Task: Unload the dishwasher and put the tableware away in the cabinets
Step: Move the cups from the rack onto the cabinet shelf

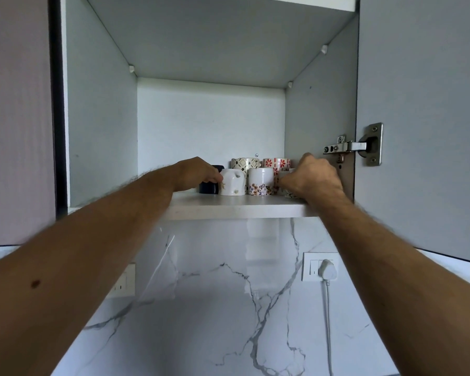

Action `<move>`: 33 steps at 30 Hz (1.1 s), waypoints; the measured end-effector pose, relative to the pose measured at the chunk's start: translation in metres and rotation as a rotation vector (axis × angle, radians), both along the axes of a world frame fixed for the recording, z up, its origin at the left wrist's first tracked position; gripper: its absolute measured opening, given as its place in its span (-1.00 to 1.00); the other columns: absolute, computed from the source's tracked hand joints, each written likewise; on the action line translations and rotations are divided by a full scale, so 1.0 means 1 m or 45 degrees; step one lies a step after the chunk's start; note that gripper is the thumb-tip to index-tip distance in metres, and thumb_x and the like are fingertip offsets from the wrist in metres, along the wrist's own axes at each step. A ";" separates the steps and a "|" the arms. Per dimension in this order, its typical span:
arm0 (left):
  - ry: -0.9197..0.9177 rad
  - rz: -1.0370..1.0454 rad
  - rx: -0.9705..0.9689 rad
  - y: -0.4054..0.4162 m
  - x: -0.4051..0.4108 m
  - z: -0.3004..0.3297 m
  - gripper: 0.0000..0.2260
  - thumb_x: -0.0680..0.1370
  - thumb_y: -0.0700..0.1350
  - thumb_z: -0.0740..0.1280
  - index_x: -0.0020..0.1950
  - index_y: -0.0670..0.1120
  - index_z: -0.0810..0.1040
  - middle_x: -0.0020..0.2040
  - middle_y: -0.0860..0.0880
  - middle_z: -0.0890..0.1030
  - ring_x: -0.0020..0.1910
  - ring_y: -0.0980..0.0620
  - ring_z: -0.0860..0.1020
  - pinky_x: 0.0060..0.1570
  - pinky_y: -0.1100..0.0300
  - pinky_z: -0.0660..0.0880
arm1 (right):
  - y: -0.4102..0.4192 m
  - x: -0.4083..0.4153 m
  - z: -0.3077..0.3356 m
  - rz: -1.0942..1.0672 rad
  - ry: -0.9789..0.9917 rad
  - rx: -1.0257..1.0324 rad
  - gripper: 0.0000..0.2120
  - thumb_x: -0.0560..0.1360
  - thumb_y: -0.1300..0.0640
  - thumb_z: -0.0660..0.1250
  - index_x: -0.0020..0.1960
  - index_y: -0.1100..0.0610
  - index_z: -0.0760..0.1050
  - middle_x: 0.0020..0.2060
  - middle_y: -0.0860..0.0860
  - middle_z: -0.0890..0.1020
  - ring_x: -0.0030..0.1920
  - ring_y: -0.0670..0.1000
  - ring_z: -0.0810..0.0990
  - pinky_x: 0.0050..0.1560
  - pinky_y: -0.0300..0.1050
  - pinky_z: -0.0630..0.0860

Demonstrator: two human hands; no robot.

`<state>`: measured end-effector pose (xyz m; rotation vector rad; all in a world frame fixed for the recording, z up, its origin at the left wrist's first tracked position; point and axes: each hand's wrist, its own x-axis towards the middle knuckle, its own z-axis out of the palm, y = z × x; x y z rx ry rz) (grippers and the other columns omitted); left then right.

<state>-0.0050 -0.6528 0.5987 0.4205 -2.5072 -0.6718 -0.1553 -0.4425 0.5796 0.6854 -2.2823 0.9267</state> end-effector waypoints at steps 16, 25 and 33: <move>-0.040 0.002 0.026 0.007 0.002 -0.001 -0.32 0.12 0.18 0.34 0.17 -0.09 0.67 0.20 0.03 0.63 0.25 0.08 0.50 0.27 0.07 0.37 | 0.006 0.007 0.001 0.169 0.180 -0.008 -0.58 0.36 0.00 0.41 0.21 -0.05 0.53 0.08 0.05 0.62 0.08 0.17 0.59 0.13 0.00 0.56; 0.121 0.220 -0.074 -0.005 -0.001 0.000 -0.38 0.42 0.45 0.18 0.11 0.00 0.69 0.12 0.04 0.60 0.17 -0.01 0.50 0.26 0.08 0.34 | 0.008 0.015 -0.001 0.564 0.250 -0.084 -0.86 0.41 -0.08 0.31 -0.19 -0.07 0.61 -0.37 -0.07 0.63 -0.35 -0.01 0.59 -0.31 -0.16 0.55; 0.457 0.667 -0.782 0.017 0.013 0.010 -0.25 0.59 0.33 -0.25 -0.18 -0.09 0.60 -0.28 -0.06 0.61 -0.21 -0.13 0.57 -0.08 -0.02 0.48 | 0.012 0.014 -0.002 0.494 0.195 -0.102 -0.73 0.45 -0.09 0.32 -0.30 0.04 0.62 -0.39 -0.07 0.62 -0.32 0.01 0.61 -0.17 -0.17 0.58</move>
